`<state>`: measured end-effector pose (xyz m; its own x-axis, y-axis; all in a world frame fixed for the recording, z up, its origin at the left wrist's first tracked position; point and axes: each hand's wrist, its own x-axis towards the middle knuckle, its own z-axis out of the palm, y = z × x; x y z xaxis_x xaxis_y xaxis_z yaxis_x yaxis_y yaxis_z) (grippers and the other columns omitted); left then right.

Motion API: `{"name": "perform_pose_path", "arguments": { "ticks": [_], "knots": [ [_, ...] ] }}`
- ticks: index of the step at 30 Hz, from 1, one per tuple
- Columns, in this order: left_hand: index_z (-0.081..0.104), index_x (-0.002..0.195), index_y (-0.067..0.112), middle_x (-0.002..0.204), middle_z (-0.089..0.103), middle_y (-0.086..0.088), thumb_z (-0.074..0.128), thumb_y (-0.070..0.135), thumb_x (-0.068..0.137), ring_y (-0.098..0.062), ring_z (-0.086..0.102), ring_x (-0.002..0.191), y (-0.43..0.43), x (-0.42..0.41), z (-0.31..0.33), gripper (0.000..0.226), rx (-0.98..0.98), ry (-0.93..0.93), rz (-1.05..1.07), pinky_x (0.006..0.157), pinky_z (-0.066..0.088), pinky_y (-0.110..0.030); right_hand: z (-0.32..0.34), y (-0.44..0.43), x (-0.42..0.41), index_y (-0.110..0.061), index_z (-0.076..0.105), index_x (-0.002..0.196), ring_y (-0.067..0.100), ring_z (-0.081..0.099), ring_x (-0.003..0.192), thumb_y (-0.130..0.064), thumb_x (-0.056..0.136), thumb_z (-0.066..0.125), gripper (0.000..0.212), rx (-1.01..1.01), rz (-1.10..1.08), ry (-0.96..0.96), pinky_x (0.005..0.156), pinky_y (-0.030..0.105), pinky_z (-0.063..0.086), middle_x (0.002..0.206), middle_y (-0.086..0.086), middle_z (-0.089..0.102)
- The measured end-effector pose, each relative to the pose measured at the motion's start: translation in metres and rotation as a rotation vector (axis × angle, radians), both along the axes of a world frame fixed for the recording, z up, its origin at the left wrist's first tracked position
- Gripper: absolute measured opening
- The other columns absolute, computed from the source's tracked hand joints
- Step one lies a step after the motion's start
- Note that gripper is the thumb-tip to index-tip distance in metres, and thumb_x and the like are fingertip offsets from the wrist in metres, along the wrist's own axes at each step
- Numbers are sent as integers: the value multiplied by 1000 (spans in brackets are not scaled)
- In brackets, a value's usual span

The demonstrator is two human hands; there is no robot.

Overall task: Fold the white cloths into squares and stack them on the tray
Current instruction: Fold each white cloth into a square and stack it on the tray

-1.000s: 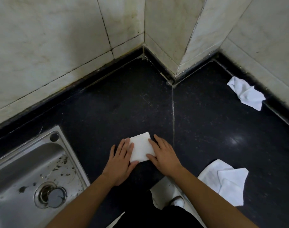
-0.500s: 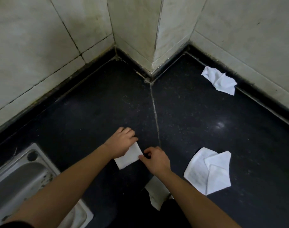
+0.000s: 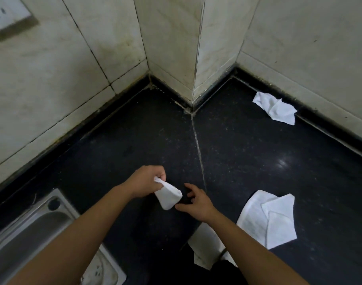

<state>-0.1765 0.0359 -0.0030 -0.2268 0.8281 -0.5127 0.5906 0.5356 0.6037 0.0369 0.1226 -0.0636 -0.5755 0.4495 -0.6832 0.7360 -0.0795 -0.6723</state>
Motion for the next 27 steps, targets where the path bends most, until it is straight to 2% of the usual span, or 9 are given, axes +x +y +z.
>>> {"name": "perform_pose_path", "arguments": {
  "ticks": [2,5,8,11,14,17,20,25,27],
  "knots": [
    [65,84,26,88,70,7,74,15,83,-8,67,82,-5,-1,10,14,79,-104,91,72,56,-28,10,4,0,-36,51,139,7,55,112,-28,81,82,66,-150,6,114,94,20,45,126,-7,54],
    [67,87,15,90,73,-3,77,8,81,-17,70,85,-11,-1,20,14,161,-201,246,77,57,-34,21,13,4,-24,73,111,10,68,101,-22,88,75,23,-237,-40,232,88,21,53,109,-3,74],
    [67,87,14,86,73,-4,82,10,77,-16,70,81,-18,-1,24,18,158,-244,379,75,56,-34,34,23,7,-17,75,98,11,70,87,-22,90,73,10,-233,-221,273,76,22,53,96,1,76],
    [72,97,17,88,74,-2,85,13,74,-13,70,81,-21,8,27,27,123,-356,455,75,54,-29,53,34,9,-18,74,96,8,68,87,-25,92,69,9,-237,-321,316,77,23,50,95,-1,76],
    [69,113,18,97,76,-4,82,11,78,-16,73,90,-14,22,31,39,90,-480,434,84,57,-32,74,44,14,-14,74,99,15,68,92,-23,93,68,13,-189,-375,379,87,35,54,99,7,76],
    [62,124,17,109,74,-6,78,9,81,-23,72,100,1,36,34,46,67,-622,373,92,56,-42,99,52,24,-11,73,105,18,71,89,-22,94,68,17,-167,-439,453,78,28,56,97,6,76],
    [57,131,20,122,70,-5,74,14,86,-24,68,111,22,49,40,49,88,-774,338,98,52,-47,124,60,36,-15,73,109,17,72,97,-28,95,67,21,-100,-416,469,81,25,55,102,3,76],
    [63,127,16,123,69,-5,58,25,97,-21,64,117,83,85,63,31,224,-920,341,98,50,-39,157,75,74,-17,73,107,9,68,78,-30,94,68,19,29,-495,475,68,21,51,88,0,73],
    [65,121,8,121,70,-12,59,24,96,-26,64,117,105,103,69,31,260,-936,323,99,51,-41,166,81,96,-16,73,107,8,65,75,-31,94,69,20,95,-554,460,66,23,52,85,1,71]
  ]
}}
